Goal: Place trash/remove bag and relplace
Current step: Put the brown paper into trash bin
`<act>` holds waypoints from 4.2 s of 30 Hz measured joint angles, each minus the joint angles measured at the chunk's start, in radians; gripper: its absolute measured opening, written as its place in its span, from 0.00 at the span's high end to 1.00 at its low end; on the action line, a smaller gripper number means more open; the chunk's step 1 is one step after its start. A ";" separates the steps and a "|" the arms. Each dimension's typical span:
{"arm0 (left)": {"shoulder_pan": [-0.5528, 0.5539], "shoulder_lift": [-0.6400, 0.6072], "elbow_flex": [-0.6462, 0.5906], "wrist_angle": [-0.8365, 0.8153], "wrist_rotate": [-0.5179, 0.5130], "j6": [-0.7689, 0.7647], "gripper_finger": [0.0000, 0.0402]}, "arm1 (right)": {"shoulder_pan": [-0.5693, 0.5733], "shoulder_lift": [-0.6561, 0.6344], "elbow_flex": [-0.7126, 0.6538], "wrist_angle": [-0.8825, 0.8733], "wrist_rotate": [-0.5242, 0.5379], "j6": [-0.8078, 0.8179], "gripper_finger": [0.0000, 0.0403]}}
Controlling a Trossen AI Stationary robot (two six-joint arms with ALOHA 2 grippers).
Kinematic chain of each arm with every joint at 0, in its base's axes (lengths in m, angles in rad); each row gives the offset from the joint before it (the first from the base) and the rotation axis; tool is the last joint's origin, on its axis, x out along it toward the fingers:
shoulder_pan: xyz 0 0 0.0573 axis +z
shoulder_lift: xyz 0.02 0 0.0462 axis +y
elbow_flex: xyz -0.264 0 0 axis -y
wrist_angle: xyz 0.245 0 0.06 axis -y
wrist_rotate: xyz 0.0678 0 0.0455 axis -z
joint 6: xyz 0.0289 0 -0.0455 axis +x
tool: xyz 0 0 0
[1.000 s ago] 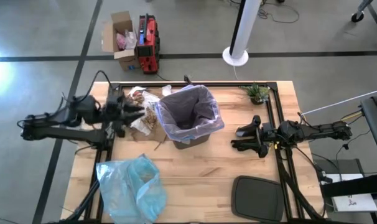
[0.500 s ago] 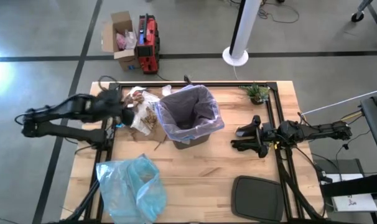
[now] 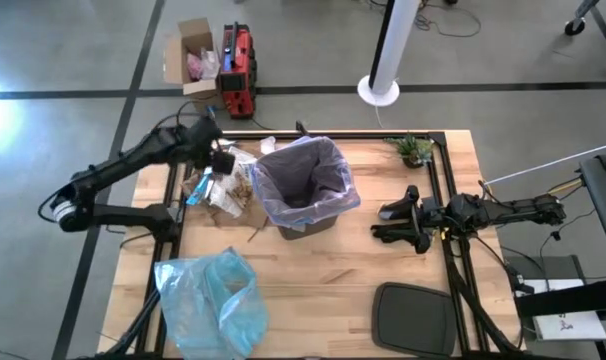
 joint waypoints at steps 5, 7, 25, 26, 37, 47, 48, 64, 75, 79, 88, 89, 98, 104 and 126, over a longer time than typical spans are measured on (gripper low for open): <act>0.087 0.121 -0.001 0.043 0.002 -0.005 0.49 | 0.000 0.000 0.000 0.000 0.000 0.000 0.16; 0.087 0.173 -0.001 0.044 0.002 -0.020 0.48 | 0.000 0.000 0.000 0.000 0.000 0.000 0.16; 0.071 0.342 -0.077 0.167 -0.119 0.106 0.57 | 0.000 0.000 0.000 0.000 0.000 0.000 0.16; 0.070 0.333 -0.091 0.185 -0.121 0.110 0.61 | 0.000 0.000 0.000 0.000 0.000 0.000 0.16; 0.052 0.143 -0.234 0.339 -0.120 0.183 0.96 | 0.000 0.000 0.000 0.000 0.000 0.000 0.16; -0.113 -0.224 -0.072 0.341 -0.005 0.156 0.99 | 0.000 0.000 0.000 0.000 0.000 0.000 0.16; -0.136 -0.254 -0.054 0.363 -0.005 0.164 0.99 | 0.000 0.000 0.000 0.000 0.000 0.000 0.16; -0.526 -0.189 -0.094 1.135 0.046 0.112 0.99 | 0.000 0.000 0.000 -0.001 0.000 0.000 0.16; -0.589 0.072 0.107 0.951 -0.009 0.113 0.78 | 0.000 0.000 0.000 0.000 0.000 0.000 0.16; -0.595 0.121 0.265 0.746 -0.009 0.141 0.64 | 0.000 0.000 0.000 0.000 0.000 0.000 0.16; -0.682 0.225 0.537 0.371 -0.006 0.201 0.45 | 0.000 0.000 0.000 0.000 0.000 0.000 0.16; -0.694 0.229 0.550 0.340 -0.006 0.200 0.44 | 0.000 0.000 0.000 -0.001 0.000 0.000 0.16; -0.713 0.253 0.573 0.163 -0.084 0.107 0.42 | 0.000 0.000 0.000 -0.001 0.000 0.000 0.16; -0.726 0.272 0.571 0.119 -0.087 0.081 0.36 | 0.000 0.000 0.000 -0.001 0.000 0.000 0.16; -1.067 0.175 0.449 -0.149 -0.086 -0.375 0.37 | 0.000 0.000 0.000 -0.001 0.000 0.000 0.16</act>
